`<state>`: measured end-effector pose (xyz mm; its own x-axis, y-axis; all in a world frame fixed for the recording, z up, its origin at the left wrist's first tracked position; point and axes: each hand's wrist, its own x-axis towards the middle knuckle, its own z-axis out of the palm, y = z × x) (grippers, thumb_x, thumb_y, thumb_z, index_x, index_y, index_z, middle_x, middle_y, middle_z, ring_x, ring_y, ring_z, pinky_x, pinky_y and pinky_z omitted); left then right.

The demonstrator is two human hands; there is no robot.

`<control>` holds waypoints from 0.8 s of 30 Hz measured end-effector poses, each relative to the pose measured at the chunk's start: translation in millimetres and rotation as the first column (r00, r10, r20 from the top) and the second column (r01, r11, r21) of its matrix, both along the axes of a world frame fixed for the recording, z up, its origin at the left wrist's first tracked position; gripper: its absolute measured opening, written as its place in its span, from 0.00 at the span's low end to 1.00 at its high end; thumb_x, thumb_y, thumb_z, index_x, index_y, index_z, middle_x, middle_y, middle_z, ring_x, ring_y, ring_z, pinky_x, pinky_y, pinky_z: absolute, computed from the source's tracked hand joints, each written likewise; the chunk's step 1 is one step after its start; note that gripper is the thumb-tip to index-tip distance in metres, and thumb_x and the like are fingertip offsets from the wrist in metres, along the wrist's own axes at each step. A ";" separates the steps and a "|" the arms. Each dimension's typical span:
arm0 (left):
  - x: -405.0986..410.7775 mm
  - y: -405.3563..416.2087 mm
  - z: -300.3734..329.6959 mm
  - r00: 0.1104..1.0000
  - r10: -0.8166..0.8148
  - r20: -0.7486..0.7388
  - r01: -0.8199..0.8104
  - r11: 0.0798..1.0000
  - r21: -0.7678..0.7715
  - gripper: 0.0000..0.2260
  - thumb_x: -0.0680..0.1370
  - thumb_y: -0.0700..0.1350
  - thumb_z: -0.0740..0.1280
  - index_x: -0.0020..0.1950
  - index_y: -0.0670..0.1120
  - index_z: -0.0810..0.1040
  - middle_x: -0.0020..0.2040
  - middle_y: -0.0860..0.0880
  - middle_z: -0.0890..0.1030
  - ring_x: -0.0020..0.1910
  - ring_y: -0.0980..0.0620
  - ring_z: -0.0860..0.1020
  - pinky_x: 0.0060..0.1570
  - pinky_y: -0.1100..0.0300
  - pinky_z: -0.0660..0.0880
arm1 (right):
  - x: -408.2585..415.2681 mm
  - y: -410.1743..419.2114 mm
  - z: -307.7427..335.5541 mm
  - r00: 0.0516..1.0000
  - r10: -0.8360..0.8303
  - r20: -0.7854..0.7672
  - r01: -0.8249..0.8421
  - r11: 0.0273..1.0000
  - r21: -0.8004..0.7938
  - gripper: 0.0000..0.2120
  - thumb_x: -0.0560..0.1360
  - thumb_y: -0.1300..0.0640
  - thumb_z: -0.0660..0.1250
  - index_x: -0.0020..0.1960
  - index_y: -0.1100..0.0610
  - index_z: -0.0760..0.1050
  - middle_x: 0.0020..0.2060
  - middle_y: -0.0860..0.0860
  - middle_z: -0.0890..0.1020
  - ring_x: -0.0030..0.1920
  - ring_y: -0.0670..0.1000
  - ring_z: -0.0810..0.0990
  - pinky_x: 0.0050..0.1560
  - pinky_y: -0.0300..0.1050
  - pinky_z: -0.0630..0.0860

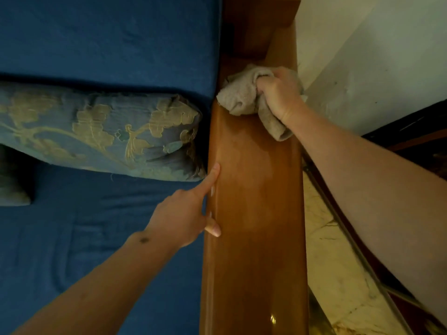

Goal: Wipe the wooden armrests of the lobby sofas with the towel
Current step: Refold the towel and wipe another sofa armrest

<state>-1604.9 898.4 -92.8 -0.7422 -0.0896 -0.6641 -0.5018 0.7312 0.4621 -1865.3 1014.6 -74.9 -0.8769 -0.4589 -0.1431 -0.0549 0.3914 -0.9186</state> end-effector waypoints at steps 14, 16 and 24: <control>89.1 45.5 -7.0 0.891 0.306 -0.334 -0.289 0.952 0.101 0.39 0.77 0.51 0.74 0.82 0.52 0.56 0.54 0.52 0.76 0.45 0.63 0.76 0.43 0.75 0.71 | 197.5 39.3 -20.3 0.971 0.083 -0.226 -0.077 0.996 0.035 0.15 0.67 0.58 0.63 0.25 0.50 0.65 0.21 0.42 0.64 0.24 0.43 0.62 0.29 0.42 0.56; 136.0 62.3 -7.2 0.885 0.374 -0.278 -0.334 0.925 0.181 0.36 0.78 0.51 0.72 0.82 0.50 0.58 0.51 0.54 0.74 0.49 0.64 0.74 0.47 0.78 0.69 | 235.5 51.0 -21.5 0.959 0.107 -0.263 -0.109 0.994 0.008 0.13 0.67 0.57 0.62 0.25 0.52 0.66 0.21 0.44 0.64 0.23 0.44 0.60 0.29 0.41 0.55; 292.5 91.6 -8.3 0.733 0.674 0.088 -0.675 0.705 0.219 0.31 0.75 0.36 0.74 0.75 0.52 0.68 0.43 0.49 0.83 0.42 0.56 0.83 0.45 0.65 0.77 | 404.1 122.4 -22.7 0.927 0.270 -0.260 -0.262 0.963 0.068 0.10 0.65 0.55 0.65 0.37 0.57 0.84 0.33 0.52 0.85 0.35 0.54 0.83 0.51 0.50 0.76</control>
<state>-1312.4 990.0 -101.1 -0.5406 -0.4171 -0.7306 -0.8217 0.0753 0.5650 -1461.3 1137.0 -97.6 -0.7311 -0.6797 0.0594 -0.4004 0.3568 -0.8440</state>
